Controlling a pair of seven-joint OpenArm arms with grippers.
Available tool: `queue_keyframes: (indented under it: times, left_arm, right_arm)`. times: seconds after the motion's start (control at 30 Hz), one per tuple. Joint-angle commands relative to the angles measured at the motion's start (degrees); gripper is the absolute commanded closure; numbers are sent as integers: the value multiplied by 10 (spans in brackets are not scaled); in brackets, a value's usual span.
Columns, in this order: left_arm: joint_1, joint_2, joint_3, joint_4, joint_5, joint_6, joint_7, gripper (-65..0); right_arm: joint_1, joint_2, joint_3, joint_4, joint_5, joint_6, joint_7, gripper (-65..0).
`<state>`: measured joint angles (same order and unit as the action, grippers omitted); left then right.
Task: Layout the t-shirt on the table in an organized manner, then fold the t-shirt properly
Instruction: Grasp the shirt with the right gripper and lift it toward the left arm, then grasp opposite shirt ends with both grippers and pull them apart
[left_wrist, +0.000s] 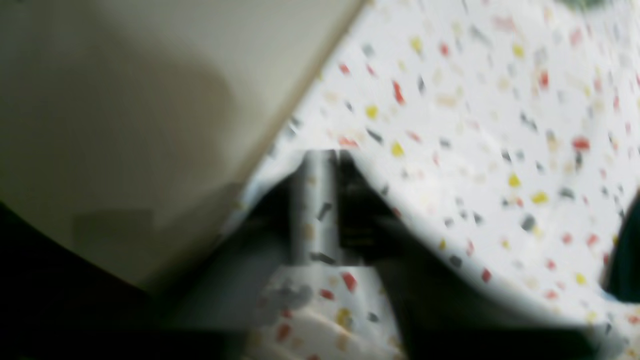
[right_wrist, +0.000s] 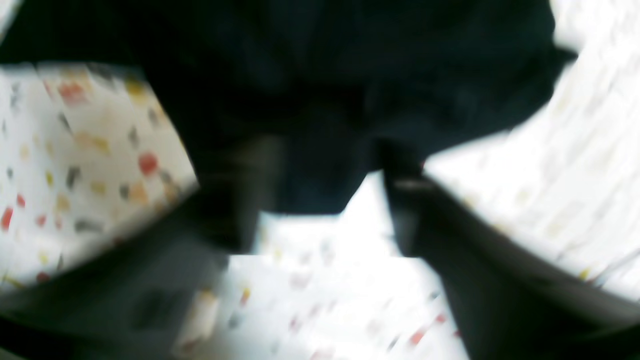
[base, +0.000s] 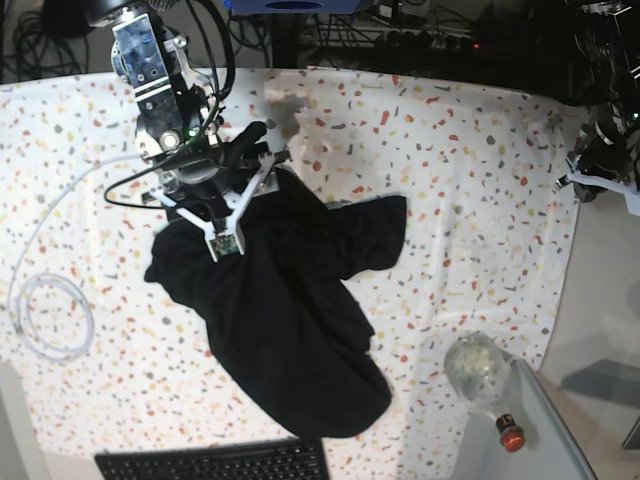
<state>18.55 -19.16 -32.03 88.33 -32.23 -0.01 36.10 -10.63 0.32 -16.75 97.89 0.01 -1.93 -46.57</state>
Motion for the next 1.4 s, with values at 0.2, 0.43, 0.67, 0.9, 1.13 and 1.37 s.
queue_keyframes:
  times: [0.2,0.43,0.67,0.9,1.13,1.37]
  left_arm:
    - [-7,4,-4,14,2,2,-9,-281]
    - [-2,3,-8,11,4,2,-9,-281]
    - [-4,-10,-36,13,4,2,-8,-281]
    - [-9,-30,-93,14,3,2,-8,-280]
    - [-9,-38,-92,30,2,2,-7,-280]
    - [-8,-15,-63,52,1,2,10,-280]
  right_arm:
    - [32,-12,12,-63,1,36,64,-509]
    - [66,-24,20,-174,1,42,80,-387]
    - [54,-31,-90,-160,1,102,92,0]
    - [68,-45,-233,-164,-1,102,92,0]
    - [152,-81,-407,-200,0,102,89,0]
    - [159,-12,-371,18,-2,102,-11,-392]
